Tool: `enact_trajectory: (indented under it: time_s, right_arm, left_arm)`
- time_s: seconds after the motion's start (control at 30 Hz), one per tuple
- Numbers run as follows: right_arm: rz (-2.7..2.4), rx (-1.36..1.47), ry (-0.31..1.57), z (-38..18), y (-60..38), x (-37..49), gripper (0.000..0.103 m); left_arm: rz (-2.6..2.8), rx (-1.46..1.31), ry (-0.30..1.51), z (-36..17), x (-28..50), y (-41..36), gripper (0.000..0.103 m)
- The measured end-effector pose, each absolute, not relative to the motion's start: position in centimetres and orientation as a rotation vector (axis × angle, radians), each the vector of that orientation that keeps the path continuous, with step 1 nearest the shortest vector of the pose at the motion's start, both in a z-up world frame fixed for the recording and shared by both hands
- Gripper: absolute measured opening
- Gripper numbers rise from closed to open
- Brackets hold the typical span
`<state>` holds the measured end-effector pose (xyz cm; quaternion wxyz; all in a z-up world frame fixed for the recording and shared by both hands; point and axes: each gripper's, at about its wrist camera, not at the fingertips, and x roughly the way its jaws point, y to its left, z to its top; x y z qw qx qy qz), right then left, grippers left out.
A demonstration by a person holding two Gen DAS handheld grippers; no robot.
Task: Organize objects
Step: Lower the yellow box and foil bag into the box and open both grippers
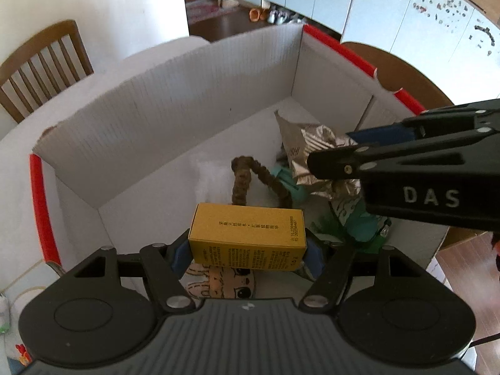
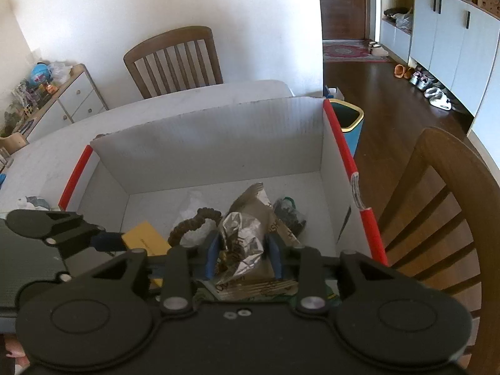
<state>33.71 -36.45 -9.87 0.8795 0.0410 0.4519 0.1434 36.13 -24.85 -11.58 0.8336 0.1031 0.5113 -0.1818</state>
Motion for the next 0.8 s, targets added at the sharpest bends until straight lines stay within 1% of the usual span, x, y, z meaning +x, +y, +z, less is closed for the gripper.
enact_trajectory:
  time_s: [0.17,0.37,0.57,0.8]
  right_arm:
    - [0.303,0.076,0.943,-9.9,-36.8,33.8,0.035]
    - [0.319,0.075,0.942,-9.6,-37.0,33.7,0.039]
    - [0.332,0.079,0.926,-8.8,-37.2,33.2,0.048]
    - [0.33,0.093,0.902,-7.5,-37.8,32.4,0.058]
  left_arm:
    - [-0.362,0.261,1.151,-12.1,36.6,-25.4,0.07]
    - [-0.358,0.302,1.183,-12.3,36.7,-25.9,0.071]
    - [-0.35,0.24,1.178,-12.0,36.5,-25.1,0.071]
    - [-0.359,0.145,1.102,-10.2,34.7,-23.5,0.071]
